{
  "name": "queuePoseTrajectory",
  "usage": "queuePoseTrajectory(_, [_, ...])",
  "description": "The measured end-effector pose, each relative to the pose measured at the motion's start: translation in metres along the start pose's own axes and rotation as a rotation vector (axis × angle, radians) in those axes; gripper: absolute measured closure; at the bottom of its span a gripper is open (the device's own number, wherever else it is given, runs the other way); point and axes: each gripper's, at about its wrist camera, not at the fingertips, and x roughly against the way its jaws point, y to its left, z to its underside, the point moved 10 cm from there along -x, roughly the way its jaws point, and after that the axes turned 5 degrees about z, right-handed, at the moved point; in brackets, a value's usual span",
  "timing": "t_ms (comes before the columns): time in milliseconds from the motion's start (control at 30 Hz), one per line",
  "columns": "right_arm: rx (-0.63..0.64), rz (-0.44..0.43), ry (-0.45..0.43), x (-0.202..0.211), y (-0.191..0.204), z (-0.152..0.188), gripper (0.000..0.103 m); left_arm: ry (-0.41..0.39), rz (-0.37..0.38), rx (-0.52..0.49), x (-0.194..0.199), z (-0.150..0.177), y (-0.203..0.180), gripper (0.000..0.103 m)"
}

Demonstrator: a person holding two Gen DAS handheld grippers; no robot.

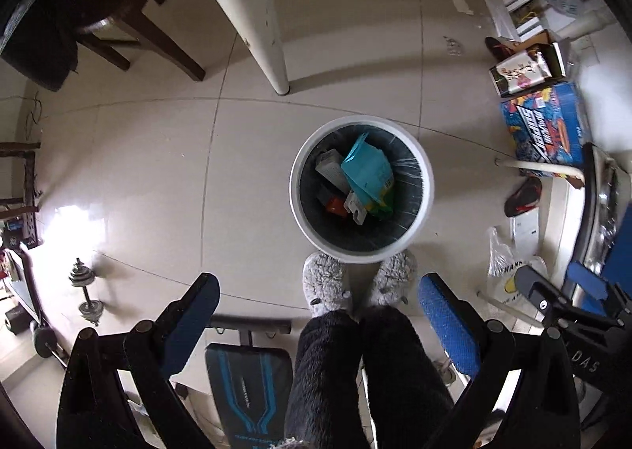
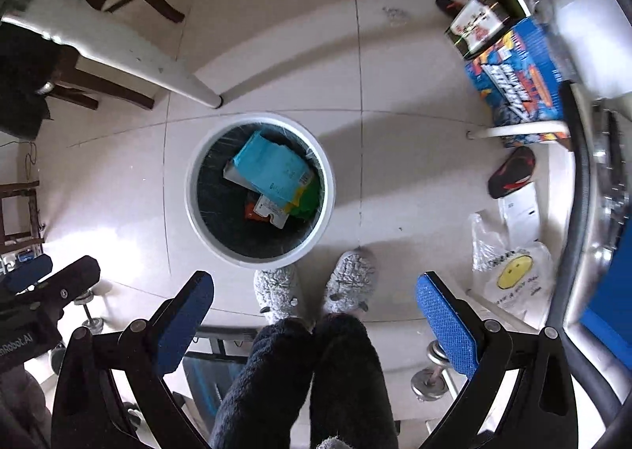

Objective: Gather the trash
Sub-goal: 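Carry both items over the bin and release them from both grippers, then grasp the white box lid with the left gripper while the right grasps the blue snack packet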

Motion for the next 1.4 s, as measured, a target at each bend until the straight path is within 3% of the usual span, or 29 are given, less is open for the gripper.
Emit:
queuePoseTrajectory(533, [-0.031,-0.049,-0.064,0.218,0.003,0.050,0.000,-0.119,-0.002,-0.079,0.186,0.024,-0.010,0.000])
queuePoseTrajectory(667, [-0.046,-0.107,-0.098,0.268,0.007,0.043,0.000,-0.179,-0.008,-0.066,0.225,0.007,-0.015,0.000])
queuePoseTrajectory(767, [-0.065,-0.149,-0.128,0.298,0.008,0.025,0.000,-0.253,-0.009,-0.062,0.257,-0.025,-0.025,0.000])
queuePoseTrajectory(933, [-0.148,-0.196,-0.199,0.347,-0.018,-0.045,0.000,-0.370,-0.057,-0.062,0.299,-0.101,-0.050,0.000])
queuePoseTrajectory(1100, [-0.237,-0.183,-0.259,0.380,-0.081,-0.142,0.000,-0.446,-0.059,-0.079,0.333,-0.203,-0.107,0.000])
queuePoseTrajectory(1233, [-0.366,-0.139,-0.288,0.394,-0.168,-0.235,0.000,-0.483,-0.097,-0.082,0.349,-0.283,-0.163,0.000])
queuePoseTrajectory(1400, [-0.555,-0.071,-0.237,0.376,-0.296,-0.332,0.000,-0.450,-0.142,-0.120,0.330,-0.371,-0.242,0.000])
